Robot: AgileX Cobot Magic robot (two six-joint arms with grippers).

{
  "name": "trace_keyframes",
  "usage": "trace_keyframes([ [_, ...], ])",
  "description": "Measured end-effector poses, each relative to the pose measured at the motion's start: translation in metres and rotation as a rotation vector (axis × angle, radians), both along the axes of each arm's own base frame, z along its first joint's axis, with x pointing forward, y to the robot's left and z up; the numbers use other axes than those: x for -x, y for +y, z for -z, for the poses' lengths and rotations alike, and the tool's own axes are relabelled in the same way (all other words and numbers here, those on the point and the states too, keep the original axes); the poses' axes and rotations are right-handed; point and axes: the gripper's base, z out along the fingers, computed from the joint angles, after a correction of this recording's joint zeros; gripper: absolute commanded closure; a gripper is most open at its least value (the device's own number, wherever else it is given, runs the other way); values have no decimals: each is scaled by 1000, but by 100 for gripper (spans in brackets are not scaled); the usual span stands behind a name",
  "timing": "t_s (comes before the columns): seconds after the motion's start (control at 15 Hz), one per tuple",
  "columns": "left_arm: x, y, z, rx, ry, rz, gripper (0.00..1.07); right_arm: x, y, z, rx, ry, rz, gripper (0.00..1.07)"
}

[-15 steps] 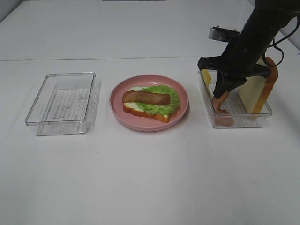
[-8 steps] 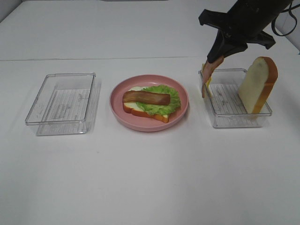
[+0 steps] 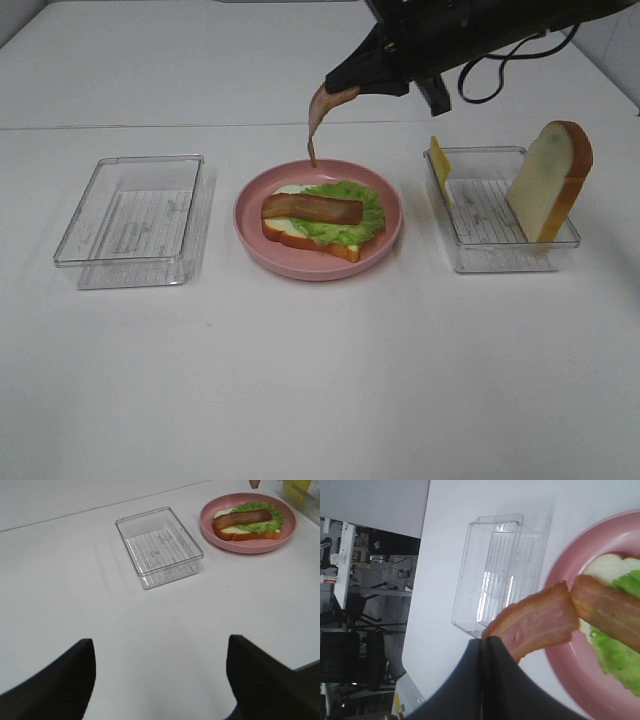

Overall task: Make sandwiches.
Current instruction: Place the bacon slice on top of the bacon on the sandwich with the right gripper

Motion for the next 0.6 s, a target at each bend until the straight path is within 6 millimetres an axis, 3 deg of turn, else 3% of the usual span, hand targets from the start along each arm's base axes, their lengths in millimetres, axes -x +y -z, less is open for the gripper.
trace_keyframes([
  [0.33,0,0,0,0,0,0,36,-12,41,51,-131,65,78,107],
  [0.6,0,0,0,0,0,0,36,-16,39,68,-82,54,96,107],
])
